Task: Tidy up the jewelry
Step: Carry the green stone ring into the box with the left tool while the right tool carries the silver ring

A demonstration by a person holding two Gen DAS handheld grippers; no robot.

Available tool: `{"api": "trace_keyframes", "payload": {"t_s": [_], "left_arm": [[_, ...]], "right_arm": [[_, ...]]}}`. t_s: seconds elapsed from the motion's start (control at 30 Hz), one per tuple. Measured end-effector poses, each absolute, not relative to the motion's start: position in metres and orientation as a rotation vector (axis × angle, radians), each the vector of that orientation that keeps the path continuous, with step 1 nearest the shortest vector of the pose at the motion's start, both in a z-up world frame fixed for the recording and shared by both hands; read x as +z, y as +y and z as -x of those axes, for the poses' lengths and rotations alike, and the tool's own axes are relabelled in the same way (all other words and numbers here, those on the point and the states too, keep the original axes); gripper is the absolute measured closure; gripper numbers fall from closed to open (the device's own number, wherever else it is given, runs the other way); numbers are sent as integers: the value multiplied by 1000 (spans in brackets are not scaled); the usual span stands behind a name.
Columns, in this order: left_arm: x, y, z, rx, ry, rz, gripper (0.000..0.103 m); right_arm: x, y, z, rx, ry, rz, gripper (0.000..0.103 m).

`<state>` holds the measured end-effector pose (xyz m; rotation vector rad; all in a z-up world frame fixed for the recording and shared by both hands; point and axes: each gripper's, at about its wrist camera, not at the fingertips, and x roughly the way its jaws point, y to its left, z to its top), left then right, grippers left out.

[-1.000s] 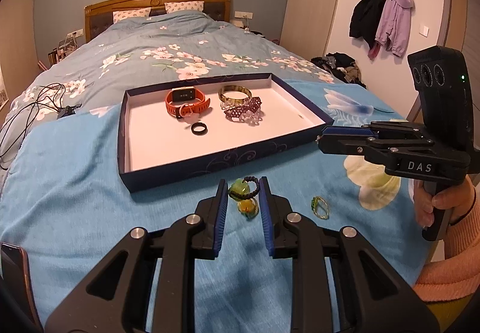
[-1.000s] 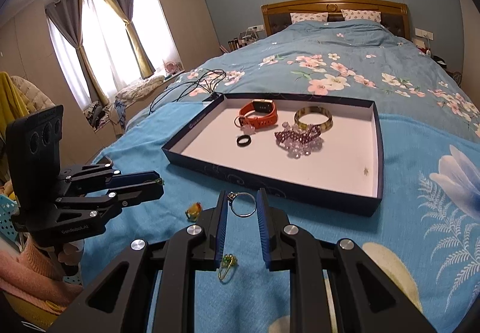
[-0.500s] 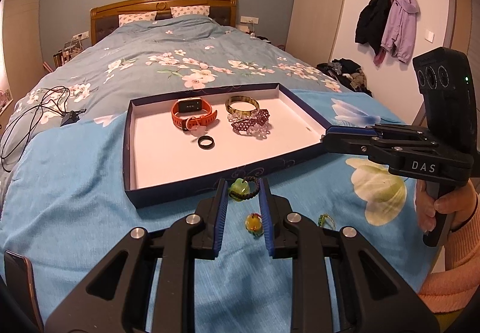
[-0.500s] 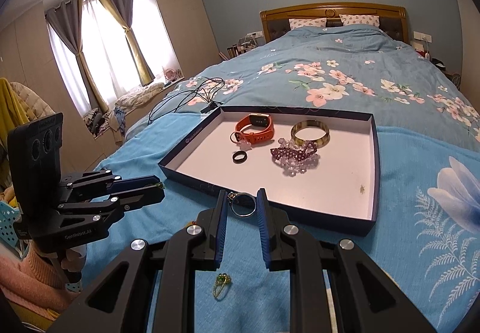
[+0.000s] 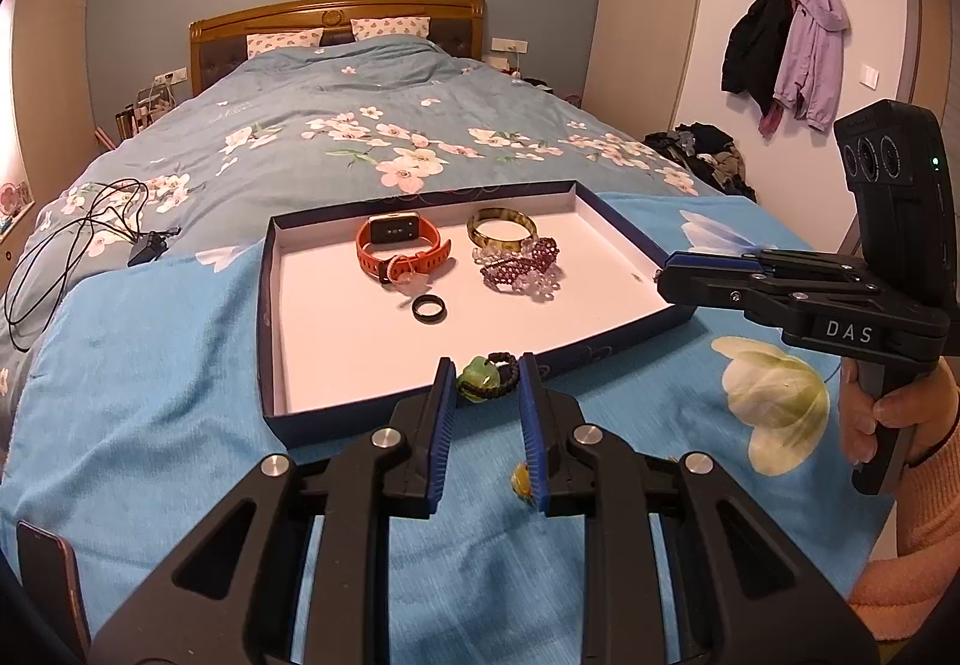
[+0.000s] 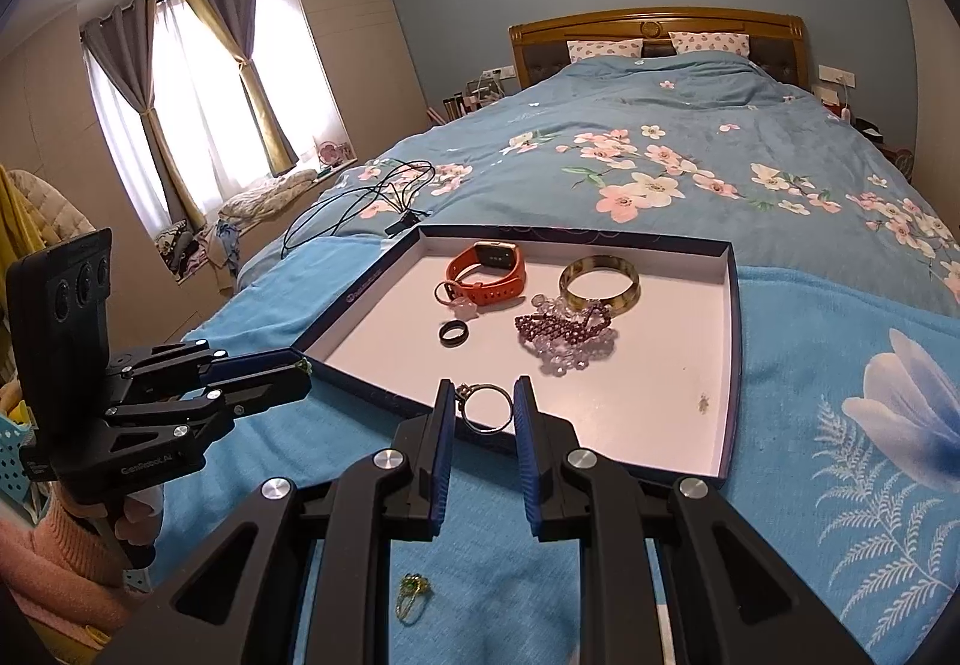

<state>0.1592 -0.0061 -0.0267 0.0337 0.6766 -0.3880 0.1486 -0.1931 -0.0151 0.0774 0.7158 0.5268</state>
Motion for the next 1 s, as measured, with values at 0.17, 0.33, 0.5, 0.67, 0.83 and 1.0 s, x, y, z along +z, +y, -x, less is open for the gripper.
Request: {"api": "trace_keyframes", "payload": {"t_s": [0.17,0.33,0.5,0.67,0.83,1.0], "left_arm": [[-26,-7,-166,-377,672,-39,82],[-26,-8,-172,-369,671,-43,82],[-26,-8,-179,-358,666,-45,82],[-27,-6,-191,-360,674,-30,82],[-30,-5,-201,-364,689,-10,82],[-30,-6,-208,-367,696,-7,82]], "right_arm": [[-15,-194,-153,523,715,-75,85],[-14,-194,-158,520,713,-67,85],[-12,-193,-165,513,706,-62,85],[-12,-192,-170,509,704,-58,85],[-13,-191,-178,510,714,-61,85],[-16,-187,-184,510,725,-56,85]]}}
